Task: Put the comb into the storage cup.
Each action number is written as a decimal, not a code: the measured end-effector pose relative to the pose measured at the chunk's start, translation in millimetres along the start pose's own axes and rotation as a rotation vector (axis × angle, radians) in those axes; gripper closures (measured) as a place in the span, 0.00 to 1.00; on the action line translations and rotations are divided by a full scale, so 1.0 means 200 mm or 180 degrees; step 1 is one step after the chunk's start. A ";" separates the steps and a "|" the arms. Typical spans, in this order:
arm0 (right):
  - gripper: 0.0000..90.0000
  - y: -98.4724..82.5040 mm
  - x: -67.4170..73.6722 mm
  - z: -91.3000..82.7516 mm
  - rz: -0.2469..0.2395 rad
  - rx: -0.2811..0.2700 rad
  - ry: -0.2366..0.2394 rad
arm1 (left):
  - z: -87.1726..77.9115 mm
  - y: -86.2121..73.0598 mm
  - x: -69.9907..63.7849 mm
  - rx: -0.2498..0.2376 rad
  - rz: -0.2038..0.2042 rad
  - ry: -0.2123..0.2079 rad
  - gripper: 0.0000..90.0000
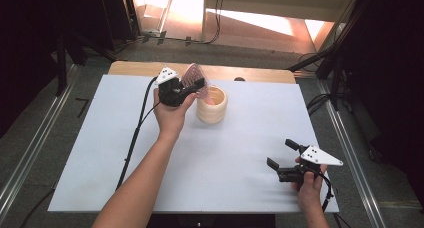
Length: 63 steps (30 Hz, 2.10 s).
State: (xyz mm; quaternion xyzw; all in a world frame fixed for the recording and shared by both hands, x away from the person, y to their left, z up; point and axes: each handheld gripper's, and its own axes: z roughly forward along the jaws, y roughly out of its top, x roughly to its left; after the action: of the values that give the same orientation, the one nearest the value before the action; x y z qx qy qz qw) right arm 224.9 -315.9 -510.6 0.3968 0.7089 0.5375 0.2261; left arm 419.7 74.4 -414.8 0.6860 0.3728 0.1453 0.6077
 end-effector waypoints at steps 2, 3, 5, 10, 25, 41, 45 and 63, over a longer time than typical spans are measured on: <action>0.00 0.00 0.00 0.00 0.0000 0.0001 -0.0001 | 0.01 -0.01 0.00 0.0014 -0.0005 -0.0008 0.72; 0.00 0.00 0.00 0.00 0.0000 -0.0002 -0.0002 | 0.01 -0.02 0.00 0.0021 -0.0009 -0.0004 0.72; 0.00 0.00 0.00 0.00 -0.0002 -0.0003 -0.0003 | 0.01 -0.03 0.00 0.0035 -0.0015 -0.0009 0.72; 0.00 0.00 0.00 0.00 -0.0004 0.0001 -0.0002 | 0.03 -0.05 0.00 0.0079 -0.0012 -0.0002 0.72; 0.00 0.00 0.00 0.00 -0.0005 0.0005 -0.0016 | 0.05 -0.07 -0.02 0.0085 -0.0010 -0.0101 0.72; 0.00 0.00 0.00 0.00 -0.0003 0.0006 -0.0017 | 0.03 -0.07 0.00 0.0223 0.0066 0.0083 0.42; 0.00 0.00 0.00 0.00 -0.0004 0.0009 -0.0021 | 0.02 -0.07 0.01 0.0218 0.0036 0.0054 0.22; 0.00 0.00 0.00 0.01 -0.0014 0.0022 -0.0030 | -0.08 -0.10 -0.01 0.0218 0.0139 -0.0180 0.00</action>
State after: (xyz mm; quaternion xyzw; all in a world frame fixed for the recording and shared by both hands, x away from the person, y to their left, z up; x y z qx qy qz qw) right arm 226.1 -314.5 -511.4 0.3986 0.7105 0.5327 0.2292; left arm 400.8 85.1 -429.6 0.7182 0.3452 0.1262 0.5908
